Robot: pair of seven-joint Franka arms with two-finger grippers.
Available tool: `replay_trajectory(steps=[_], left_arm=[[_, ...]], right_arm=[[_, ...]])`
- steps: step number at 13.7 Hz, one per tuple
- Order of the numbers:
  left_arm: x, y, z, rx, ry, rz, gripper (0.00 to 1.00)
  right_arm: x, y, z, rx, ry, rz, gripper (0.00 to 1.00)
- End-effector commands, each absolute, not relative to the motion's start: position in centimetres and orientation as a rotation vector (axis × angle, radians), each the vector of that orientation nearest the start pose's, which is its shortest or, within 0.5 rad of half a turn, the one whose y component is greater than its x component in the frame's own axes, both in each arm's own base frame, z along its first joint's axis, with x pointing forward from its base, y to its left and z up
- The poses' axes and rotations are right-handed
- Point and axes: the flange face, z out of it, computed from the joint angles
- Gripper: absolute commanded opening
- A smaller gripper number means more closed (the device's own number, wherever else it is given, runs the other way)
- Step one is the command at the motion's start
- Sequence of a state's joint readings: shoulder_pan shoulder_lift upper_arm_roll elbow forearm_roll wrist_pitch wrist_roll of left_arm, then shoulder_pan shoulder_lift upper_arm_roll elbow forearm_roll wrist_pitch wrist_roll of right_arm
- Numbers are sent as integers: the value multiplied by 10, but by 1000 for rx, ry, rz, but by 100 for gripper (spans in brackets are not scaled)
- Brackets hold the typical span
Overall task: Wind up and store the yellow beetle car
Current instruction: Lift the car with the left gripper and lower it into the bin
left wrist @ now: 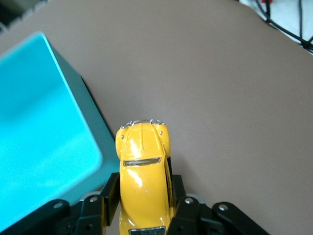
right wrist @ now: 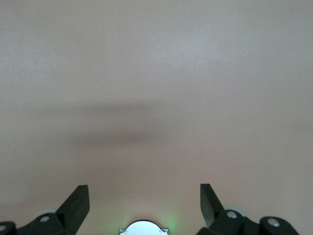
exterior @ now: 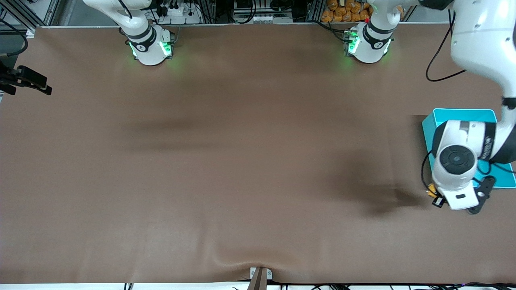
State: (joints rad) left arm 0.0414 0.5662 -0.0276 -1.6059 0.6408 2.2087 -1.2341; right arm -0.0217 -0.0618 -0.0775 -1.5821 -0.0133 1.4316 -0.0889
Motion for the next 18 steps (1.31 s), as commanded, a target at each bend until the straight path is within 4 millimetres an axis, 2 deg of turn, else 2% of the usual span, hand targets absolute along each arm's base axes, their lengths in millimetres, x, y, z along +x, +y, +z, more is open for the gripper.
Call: replay_trajectory(steps=[1, 3, 6, 9, 11, 14, 18], left_arm=[[669, 62, 327, -2500, -988, -364, 13], [648, 83, 332, -2539, -823, -285, 13], [619, 122, 334, -2573, -650, -175, 13], [600, 149, 320, -2577, -646, -105, 13], [588, 158, 304, -2594, -651, -88, 13], [569, 185, 282, -2645, -669, -136, 13], [558, 207, 270, -2682, -658, -175, 13]], right_arm=[[518, -53, 653, -3142, 45, 105, 100], [517, -61, 654, -3139, 71, 102, 100], [518, -57, 653, -3137, 59, 106, 100], [518, -58, 654, -3138, 61, 99, 100], [518, -60, 653, -3137, 68, 104, 100], [519, -59, 651, -3137, 64, 109, 100], [519, -59, 650, -3137, 66, 111, 100]])
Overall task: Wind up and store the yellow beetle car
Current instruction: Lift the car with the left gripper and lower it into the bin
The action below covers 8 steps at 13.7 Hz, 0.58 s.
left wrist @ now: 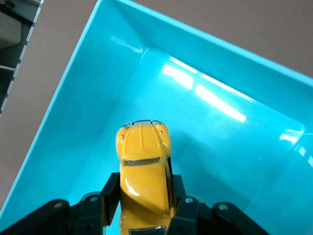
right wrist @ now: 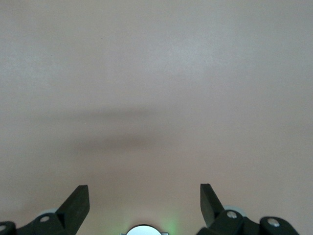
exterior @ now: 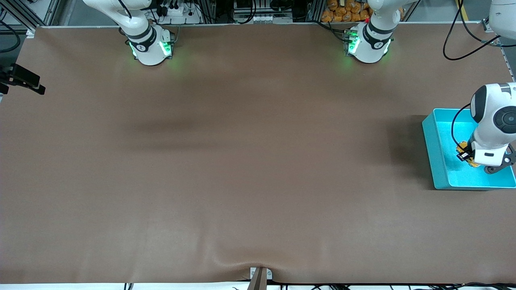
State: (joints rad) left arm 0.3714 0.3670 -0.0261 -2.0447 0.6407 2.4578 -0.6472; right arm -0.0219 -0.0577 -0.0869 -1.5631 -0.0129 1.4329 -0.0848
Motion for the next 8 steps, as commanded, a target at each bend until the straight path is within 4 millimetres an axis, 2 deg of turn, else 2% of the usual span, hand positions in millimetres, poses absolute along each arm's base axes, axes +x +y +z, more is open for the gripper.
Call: replay_trajectory(steps=[1, 5, 8], left_arm=[[555, 212, 267, -2684, -667, -175, 13], [556, 212, 242, -2724, -668, -212, 13], [555, 214, 237, -2731, -679, -223, 14]], right_arm=[[519, -59, 650, -3137, 66, 111, 100], [519, -60, 650, -3137, 68, 111, 100], [519, -60, 650, -3137, 68, 111, 100]])
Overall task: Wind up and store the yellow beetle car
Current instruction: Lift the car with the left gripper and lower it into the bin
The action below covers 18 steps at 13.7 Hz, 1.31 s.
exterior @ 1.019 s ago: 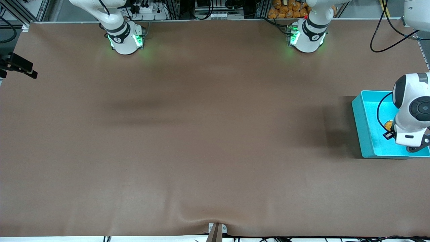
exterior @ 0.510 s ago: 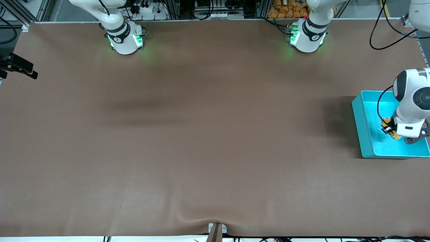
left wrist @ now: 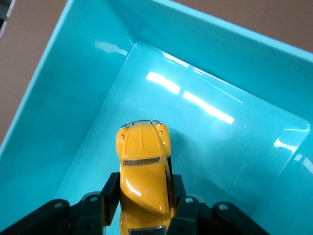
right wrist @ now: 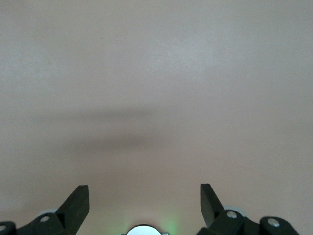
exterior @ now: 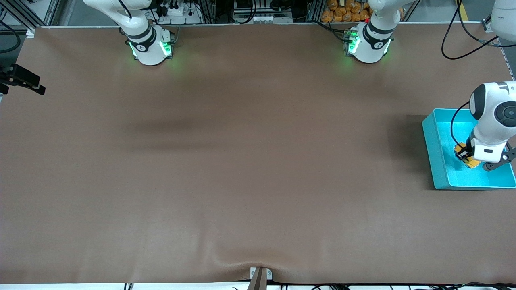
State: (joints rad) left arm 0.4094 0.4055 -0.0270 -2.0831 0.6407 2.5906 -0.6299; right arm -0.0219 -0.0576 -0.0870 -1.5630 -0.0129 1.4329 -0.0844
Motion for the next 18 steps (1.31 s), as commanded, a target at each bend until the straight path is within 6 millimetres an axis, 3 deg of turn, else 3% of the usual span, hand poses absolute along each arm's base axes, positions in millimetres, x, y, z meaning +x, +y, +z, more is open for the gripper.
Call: replay_trajectory(steps=[1, 3, 5, 8, 9, 11, 13, 16, 18], left_arm=[[556, 214, 233, -2733, -681, -219, 15], [557, 214, 229, -2738, -684, -224, 18], [558, 214, 225, -2743, -680, -226, 37], [558, 214, 220, -2745, -674, -218, 84], [558, 213, 221, -2745, -672, -221, 92], [558, 213, 221, -2745, -672, -221, 100], [561, 213, 232, -2744, -650, -241, 100], [565, 206, 270, -2736, -553, -298, 100], [568, 193, 298, -2728, -376, -261, 100]], right_arm=[[519, -60, 650, -3137, 68, 111, 100], [519, -62, 651, -3137, 73, 109, 100], [519, -63, 651, -3138, 76, 109, 100], [519, -62, 650, -3137, 73, 111, 100], [519, -62, 651, -3137, 73, 109, 100], [519, -62, 651, -3137, 73, 109, 100], [519, -62, 651, -3139, 74, 107, 100], [519, -62, 651, -3137, 73, 106, 100], [519, -62, 651, -3137, 73, 106, 100]])
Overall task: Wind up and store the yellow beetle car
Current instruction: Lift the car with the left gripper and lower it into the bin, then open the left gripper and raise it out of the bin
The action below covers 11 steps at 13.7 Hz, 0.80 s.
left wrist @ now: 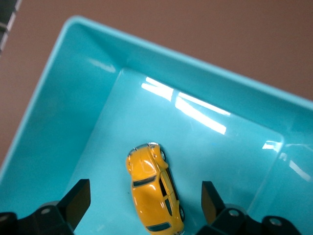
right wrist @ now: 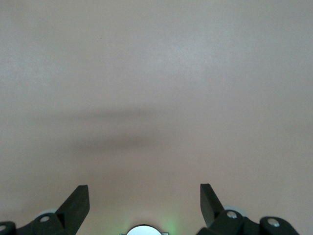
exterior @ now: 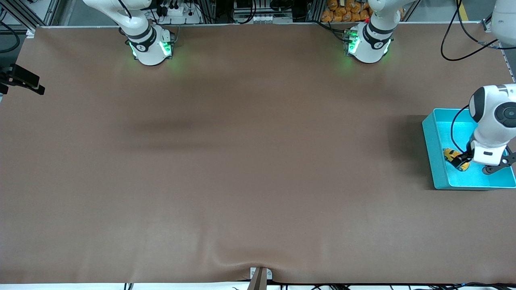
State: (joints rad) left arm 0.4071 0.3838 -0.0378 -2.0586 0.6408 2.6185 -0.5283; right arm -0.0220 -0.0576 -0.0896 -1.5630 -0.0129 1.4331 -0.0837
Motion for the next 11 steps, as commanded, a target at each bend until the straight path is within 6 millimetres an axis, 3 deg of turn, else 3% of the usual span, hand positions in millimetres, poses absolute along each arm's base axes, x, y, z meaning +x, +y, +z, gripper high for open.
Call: replay_trajectory(steps=[1, 3, 5, 8, 11], left_arm=[[569, 188, 313, -2719, -300, -241, 100], [571, 171, 344, -2701, -202, -234, 100], [580, 148, 381, -2743, -280, -234, 100], [601, 121, 457, -2878, -335, -92, 100], [605, 96, 525, -3020, -255, -16, 100]], right_arm=[[519, -62, 651, -3137, 73, 106, 100], [519, -62, 651, -3137, 73, 106, 100], [519, -62, 651, -3137, 73, 106, 100], [519, -62, 651, -3137, 73, 106, 100], [519, -62, 651, -3137, 73, 106, 100]])
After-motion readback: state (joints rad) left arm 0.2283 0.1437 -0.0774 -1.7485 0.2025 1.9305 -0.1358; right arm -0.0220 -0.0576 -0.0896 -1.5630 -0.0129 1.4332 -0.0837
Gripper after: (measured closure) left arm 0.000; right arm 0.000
